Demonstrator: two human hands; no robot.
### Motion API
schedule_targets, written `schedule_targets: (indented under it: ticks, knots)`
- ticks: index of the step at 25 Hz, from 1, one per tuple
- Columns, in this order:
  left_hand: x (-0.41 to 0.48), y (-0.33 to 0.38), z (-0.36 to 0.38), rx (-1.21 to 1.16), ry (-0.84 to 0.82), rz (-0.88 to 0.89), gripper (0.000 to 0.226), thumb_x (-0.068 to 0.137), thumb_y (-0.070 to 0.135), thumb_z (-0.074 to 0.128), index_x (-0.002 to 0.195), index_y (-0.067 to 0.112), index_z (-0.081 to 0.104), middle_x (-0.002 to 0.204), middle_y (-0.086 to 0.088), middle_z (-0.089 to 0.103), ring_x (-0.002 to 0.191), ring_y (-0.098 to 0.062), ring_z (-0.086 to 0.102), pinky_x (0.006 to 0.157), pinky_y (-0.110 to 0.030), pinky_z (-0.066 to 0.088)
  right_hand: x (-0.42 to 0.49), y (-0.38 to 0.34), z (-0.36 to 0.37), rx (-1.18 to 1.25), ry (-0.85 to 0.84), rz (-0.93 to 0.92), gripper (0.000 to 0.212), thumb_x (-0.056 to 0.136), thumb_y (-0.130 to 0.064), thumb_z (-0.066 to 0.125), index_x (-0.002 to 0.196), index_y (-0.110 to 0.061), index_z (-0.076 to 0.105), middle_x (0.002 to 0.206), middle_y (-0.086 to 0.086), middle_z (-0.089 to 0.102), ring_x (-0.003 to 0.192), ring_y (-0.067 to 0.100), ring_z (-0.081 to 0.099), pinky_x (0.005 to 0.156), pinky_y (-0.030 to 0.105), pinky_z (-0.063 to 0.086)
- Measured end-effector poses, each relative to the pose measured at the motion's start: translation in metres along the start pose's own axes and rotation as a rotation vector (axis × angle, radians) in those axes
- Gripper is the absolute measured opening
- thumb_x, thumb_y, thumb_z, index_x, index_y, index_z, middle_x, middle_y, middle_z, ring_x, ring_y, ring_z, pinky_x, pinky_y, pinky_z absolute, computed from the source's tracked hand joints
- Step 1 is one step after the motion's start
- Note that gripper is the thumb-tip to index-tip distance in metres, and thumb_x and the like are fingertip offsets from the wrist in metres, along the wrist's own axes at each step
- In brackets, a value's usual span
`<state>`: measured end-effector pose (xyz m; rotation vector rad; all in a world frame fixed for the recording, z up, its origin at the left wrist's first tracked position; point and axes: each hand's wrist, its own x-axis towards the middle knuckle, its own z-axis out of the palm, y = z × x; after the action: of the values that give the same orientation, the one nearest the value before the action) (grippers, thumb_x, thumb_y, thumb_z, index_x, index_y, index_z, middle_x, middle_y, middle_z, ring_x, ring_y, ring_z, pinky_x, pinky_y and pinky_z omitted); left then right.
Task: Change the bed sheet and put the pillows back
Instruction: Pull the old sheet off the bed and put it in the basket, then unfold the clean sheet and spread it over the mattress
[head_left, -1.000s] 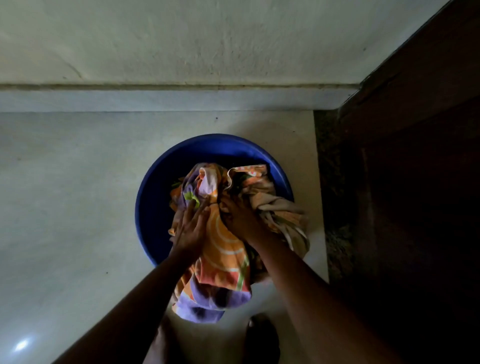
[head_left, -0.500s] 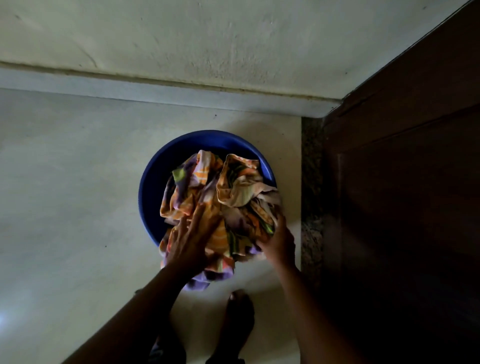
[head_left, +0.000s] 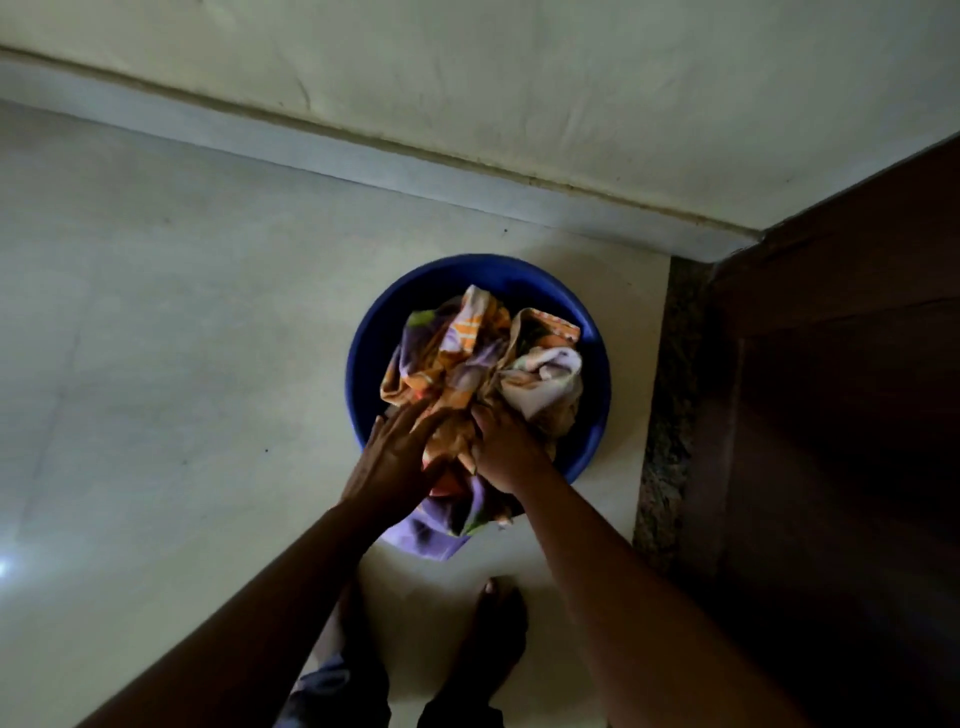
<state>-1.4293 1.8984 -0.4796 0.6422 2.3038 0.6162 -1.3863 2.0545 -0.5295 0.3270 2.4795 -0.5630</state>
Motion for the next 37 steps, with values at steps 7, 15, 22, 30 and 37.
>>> schedule_targets:
  ticks: [7,15,22,30,37]
  knots:
    - [-0.091,0.054,-0.093,-0.427,0.052,-0.272,0.069,0.081,0.064,0.043,0.131,0.016,0.051,0.130,-0.002,0.051,0.122,-0.017,0.047,0.097,-0.019,0.030,-0.092,-0.046,-0.113,0.159,-0.041,0.070,0.040,0.089,-0.025,0.045,0.126,-0.014,0.055,0.132,0.011,0.051,0.128,0.026,0.043,0.107,0.035,0.032]
    - [-0.258,0.104,-0.249,-0.626,0.104,-0.659,0.031,0.093,0.026,0.053,0.123,0.018,0.058,0.124,-0.006,0.060,0.112,-0.021,0.057,0.082,-0.021,0.038,-0.224,-0.172,-0.267,0.155,-0.249,0.026,0.026,0.091,-0.025,0.054,0.108,-0.010,0.067,0.118,0.015,0.063,0.115,0.028,0.053,0.100,0.030,0.036]
    - [-0.449,0.096,-0.305,-0.885,0.409,-0.849,0.030,0.095,0.022,0.050,0.122,0.011,0.058,0.121,-0.013,0.062,0.112,-0.026,0.057,0.080,-0.031,0.043,-0.295,-0.308,-0.319,0.042,-0.361,-0.249,0.024,0.091,-0.016,0.054,0.110,-0.007,0.066,0.116,0.009,0.065,0.111,0.023,0.058,0.089,0.024,0.038]
    - [-0.610,0.050,-0.295,-1.380,1.010,-1.142,0.034,0.098,0.019,0.044,0.130,0.008,0.048,0.121,-0.008,0.053,0.119,-0.026,0.048,0.080,-0.029,0.036,-0.316,-0.540,-0.274,-0.137,-0.540,-0.623,0.029,0.092,-0.026,0.056,0.115,-0.009,0.064,0.117,0.007,0.065,0.104,0.015,0.058,0.071,0.014,0.033]
    - [-0.757,-0.076,-0.323,-1.486,1.319,-1.274,0.033,0.097,0.023,0.047,0.128,0.013,0.051,0.128,-0.006,0.052,0.106,-0.017,0.046,0.067,-0.024,0.035,-0.369,-0.778,-0.172,-0.246,-0.687,-0.752,0.032,0.092,-0.032,0.055,0.119,-0.016,0.061,0.122,0.005,0.061,0.111,0.017,0.055,0.082,0.020,0.038]
